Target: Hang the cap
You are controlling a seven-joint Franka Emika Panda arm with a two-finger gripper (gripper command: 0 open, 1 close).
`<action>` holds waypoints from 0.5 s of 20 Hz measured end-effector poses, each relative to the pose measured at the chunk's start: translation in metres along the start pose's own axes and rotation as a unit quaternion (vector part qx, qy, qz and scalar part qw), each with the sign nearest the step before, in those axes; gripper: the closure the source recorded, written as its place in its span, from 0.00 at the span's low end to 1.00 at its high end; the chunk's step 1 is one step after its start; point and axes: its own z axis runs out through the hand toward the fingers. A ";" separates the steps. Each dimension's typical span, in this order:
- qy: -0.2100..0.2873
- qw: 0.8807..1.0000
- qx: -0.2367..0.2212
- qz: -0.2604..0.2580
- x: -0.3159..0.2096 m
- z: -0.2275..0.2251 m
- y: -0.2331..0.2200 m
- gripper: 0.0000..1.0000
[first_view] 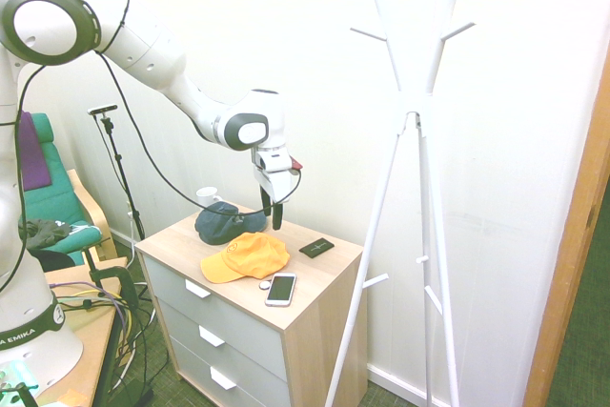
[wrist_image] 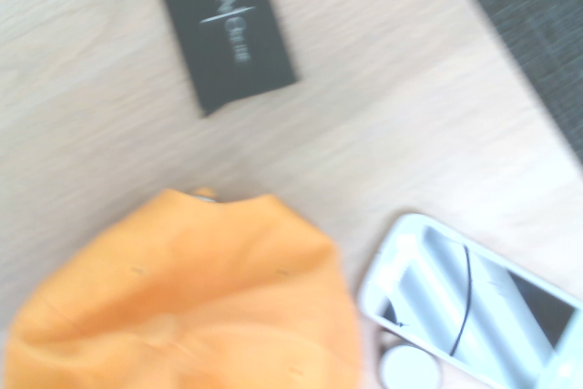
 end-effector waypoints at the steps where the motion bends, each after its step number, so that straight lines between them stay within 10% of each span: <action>1: -0.002 1.000 -0.002 -0.002 -0.005 0.006 -0.010 0.00; 10: -0.022 0.999 -0.035 -0.019 -0.037 0.073 -0.064 0.00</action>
